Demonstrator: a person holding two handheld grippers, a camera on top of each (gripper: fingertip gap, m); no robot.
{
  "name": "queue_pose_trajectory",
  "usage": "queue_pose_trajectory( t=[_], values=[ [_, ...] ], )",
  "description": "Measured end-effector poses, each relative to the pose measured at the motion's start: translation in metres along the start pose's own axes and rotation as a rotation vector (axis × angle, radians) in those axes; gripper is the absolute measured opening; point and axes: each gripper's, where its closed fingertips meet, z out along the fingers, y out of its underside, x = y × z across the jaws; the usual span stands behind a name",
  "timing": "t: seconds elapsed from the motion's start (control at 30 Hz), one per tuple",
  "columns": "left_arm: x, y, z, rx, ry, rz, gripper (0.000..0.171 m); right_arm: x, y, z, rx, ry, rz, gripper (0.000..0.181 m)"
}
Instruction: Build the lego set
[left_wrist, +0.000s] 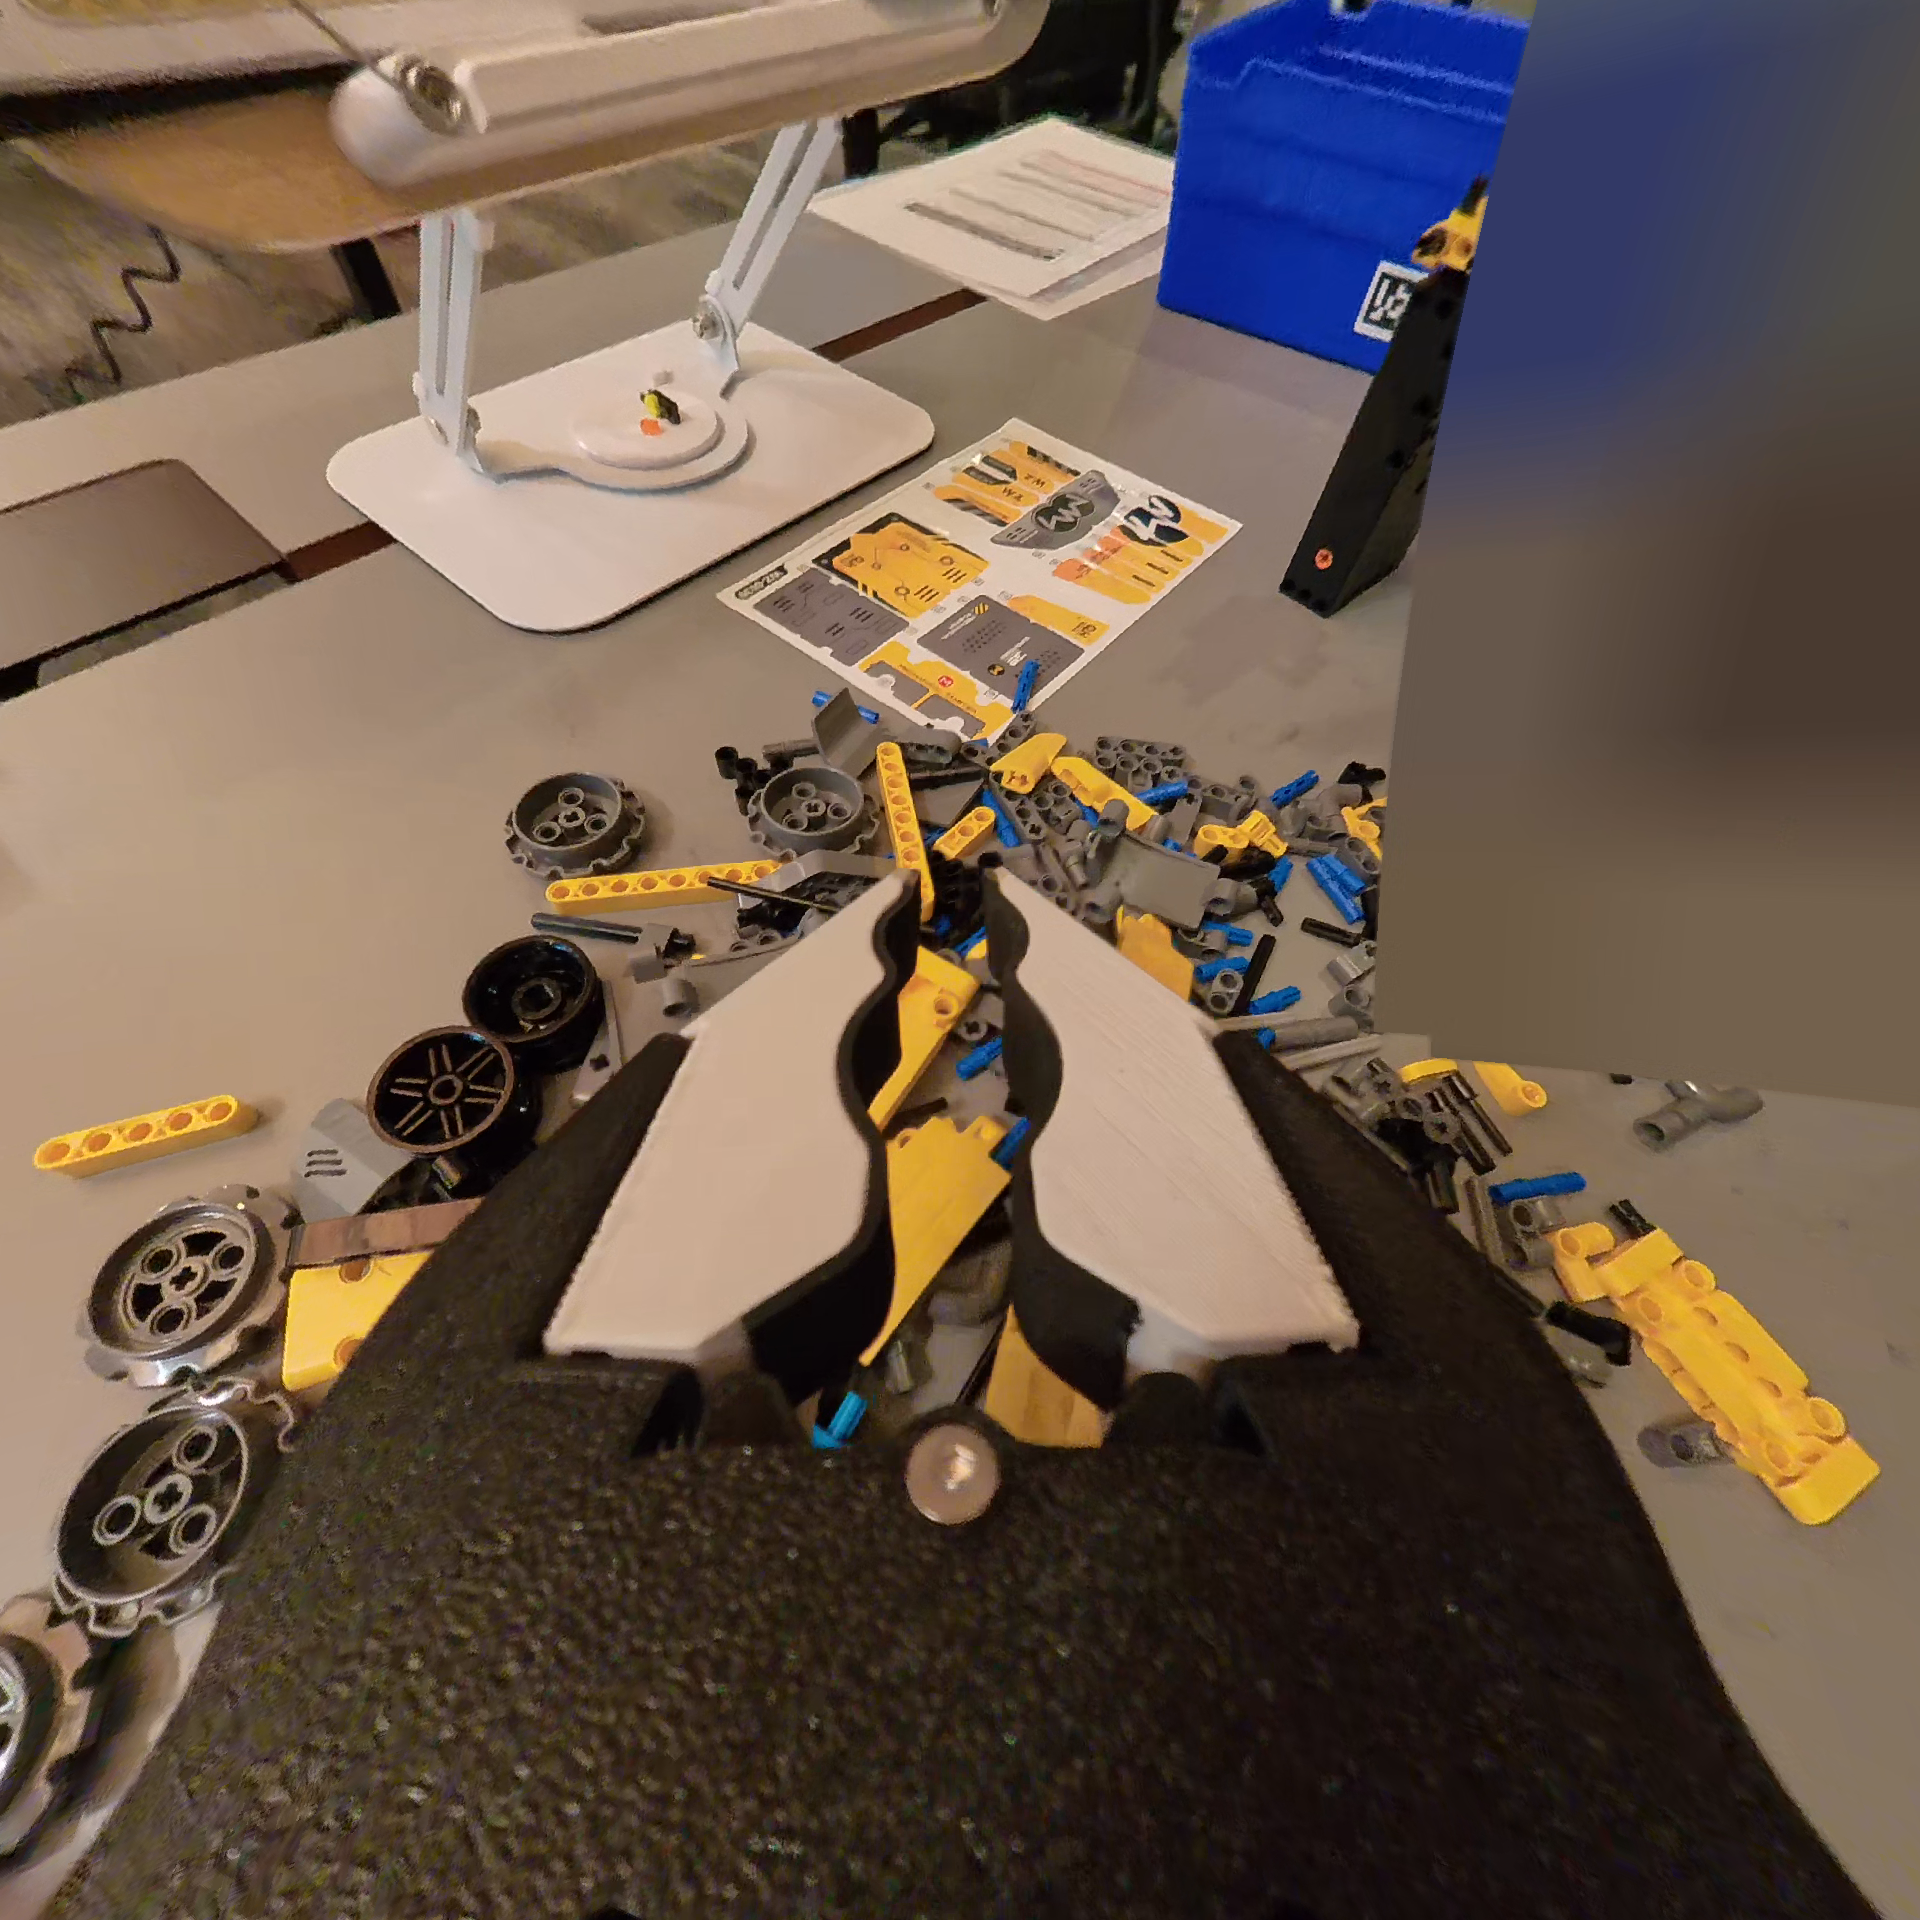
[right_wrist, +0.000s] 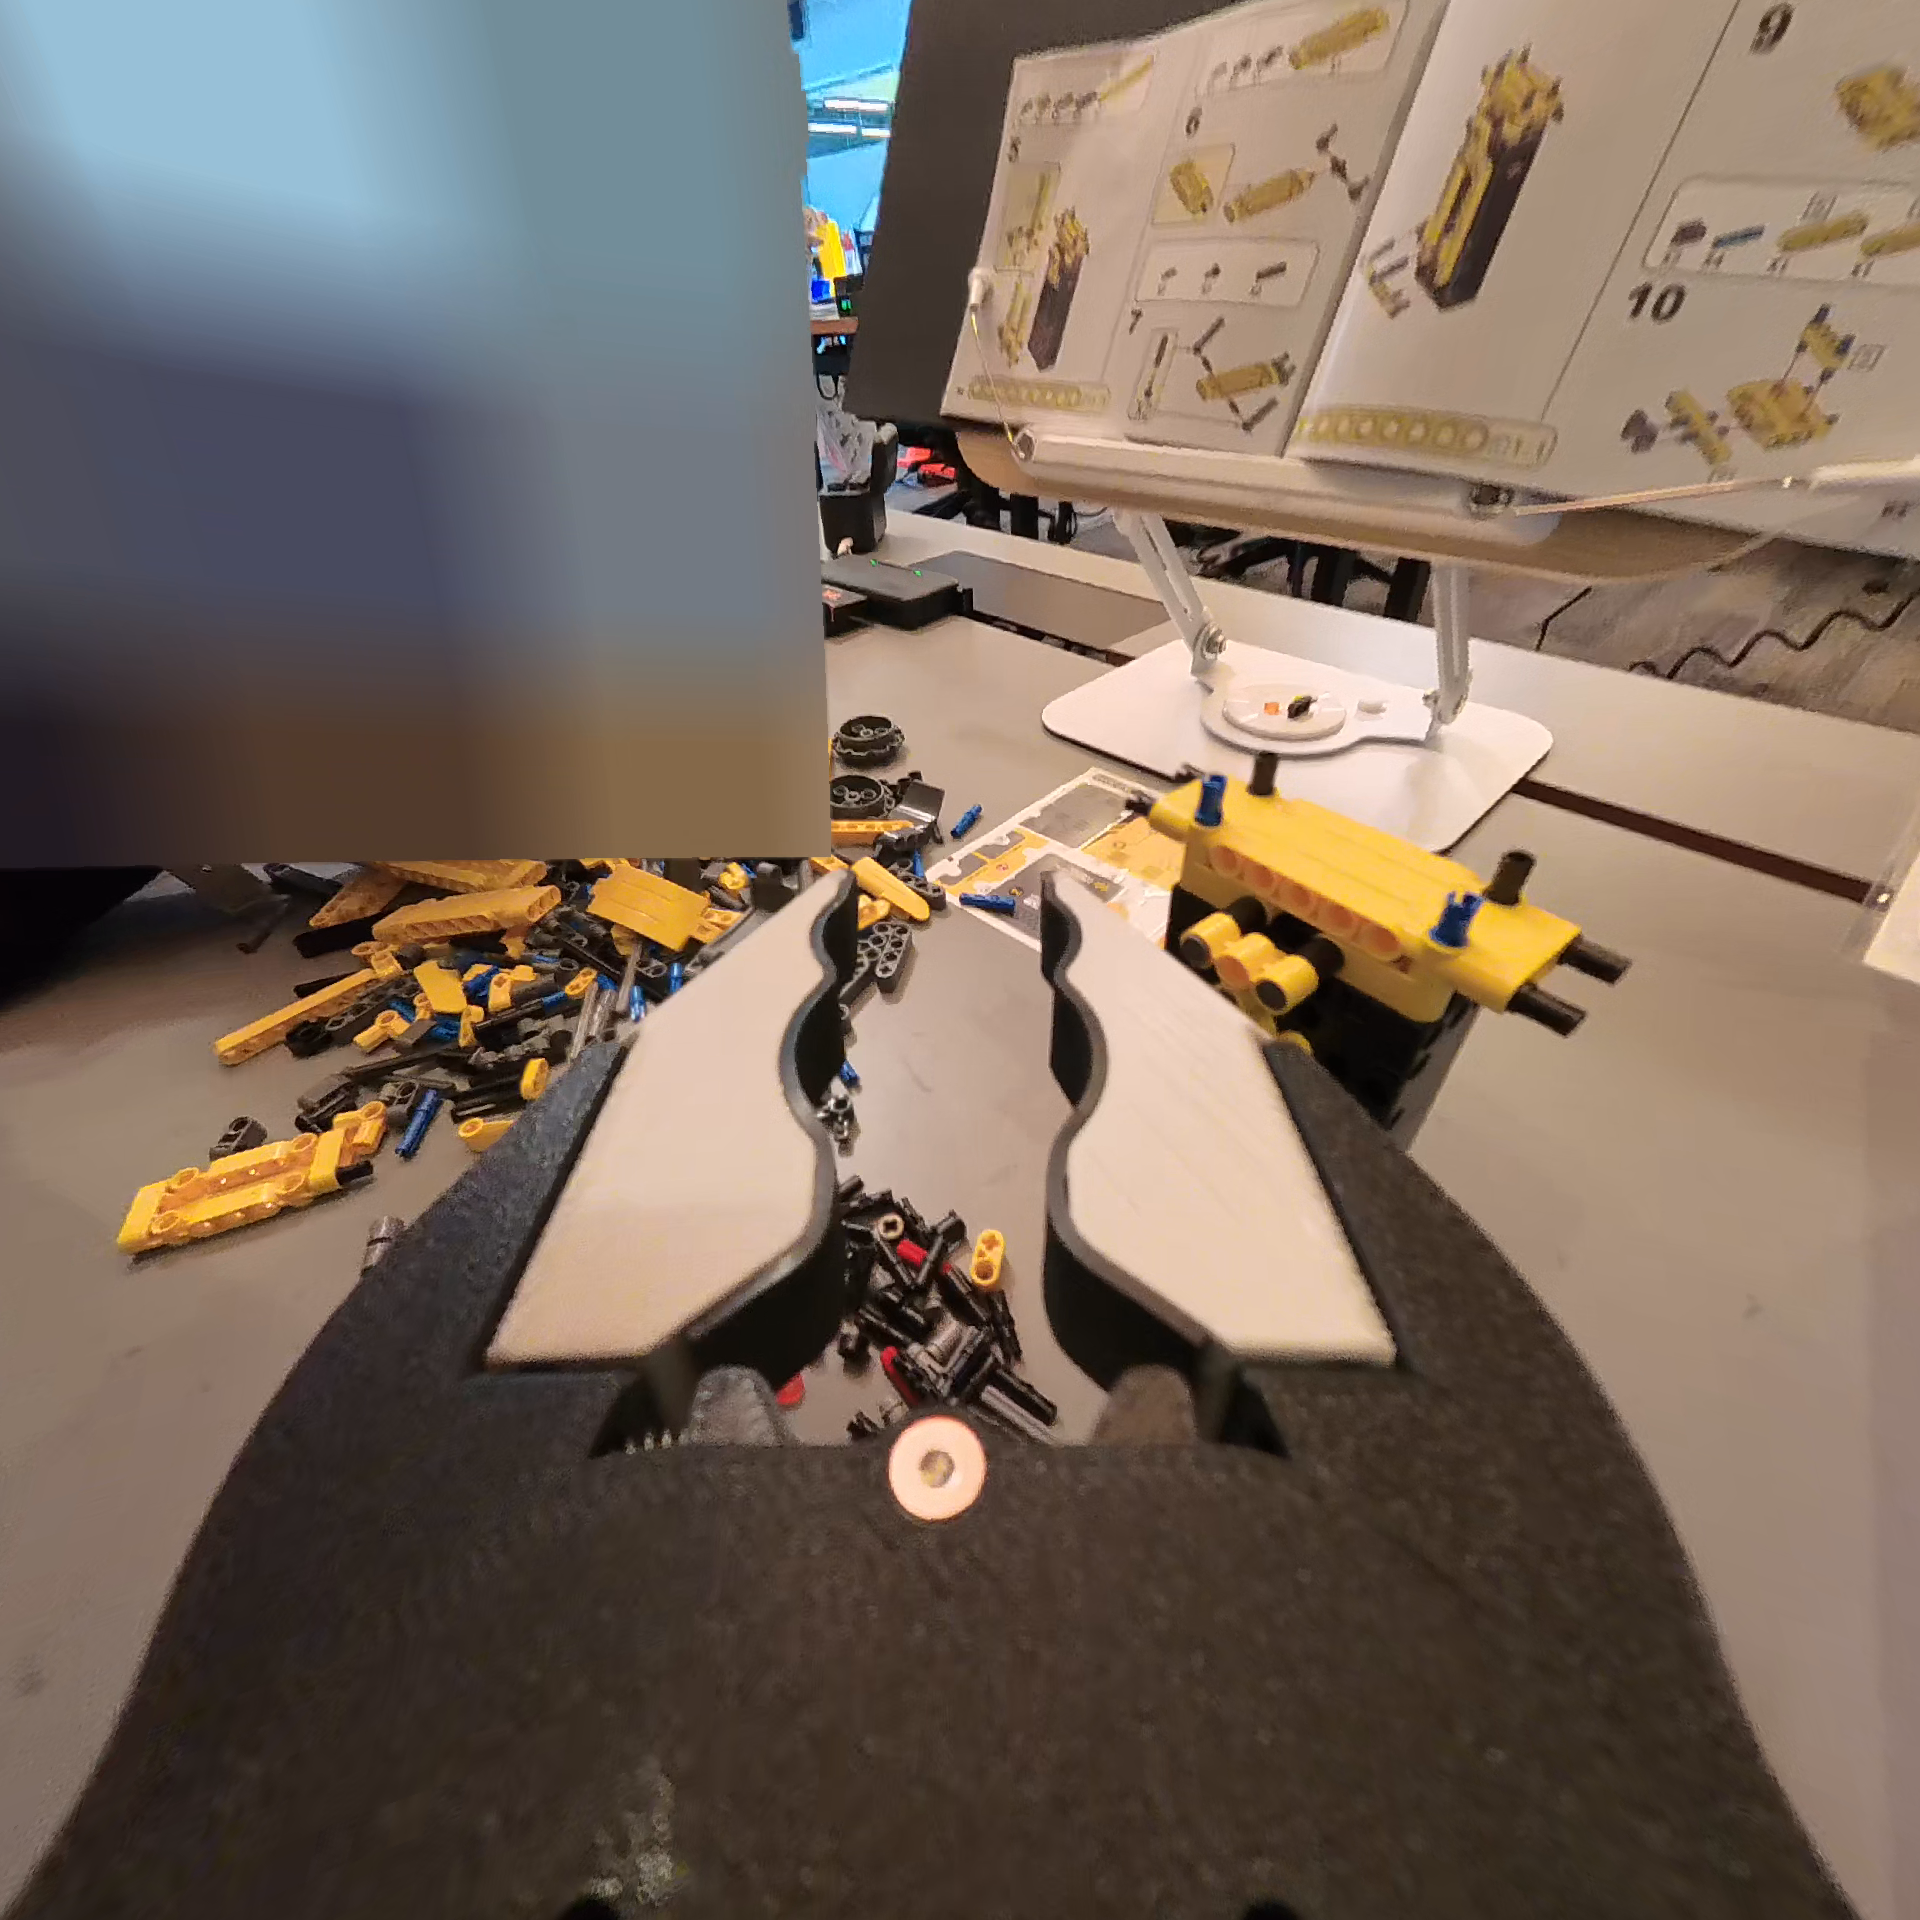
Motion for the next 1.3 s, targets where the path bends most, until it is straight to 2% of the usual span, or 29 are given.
queue_pose_trajectory(
  t=[0.13, 0.27, 0.4, 0.57, 0.83, 1.3],
  values=[
    [0.009, -0.001, 0.002, -0.001, 0.033, -0.014, 0.011, 0.0, -0.001, -0.001, 0.006, 0.004, -0.006, 0.035],
    [0.046, -0.008, -0.002, 0.026, 0.189, -0.015, 0.011, -0.001, -0.002, -0.001, 0.008, 0.002, -0.007, 0.035],
    [0.078, 0.002, 0.0, -0.037, 0.237, 0.076, 0.011, -0.002, -0.002, -0.001, 0.009, -0.003, -0.001, 0.034],
    [0.114, 0.008, -0.001, -0.096, 0.261, 0.108, 0.011, 0.001, -0.006, -0.002, 0.029, 0.011, -0.003, 0.035],
    [0.148, 0.055, -0.006, -0.234, 0.152, 0.019, 0.012, 0.007, -0.012, -0.006, 0.08, 0.002, 0.07, 0.035],
    [0.143, 0.08, 0.015, -0.347, 0.027, 0.071, 0.012, -0.005, -0.021, -0.01, 0.122, -0.026, 0.061, 0.034]
  ],
)
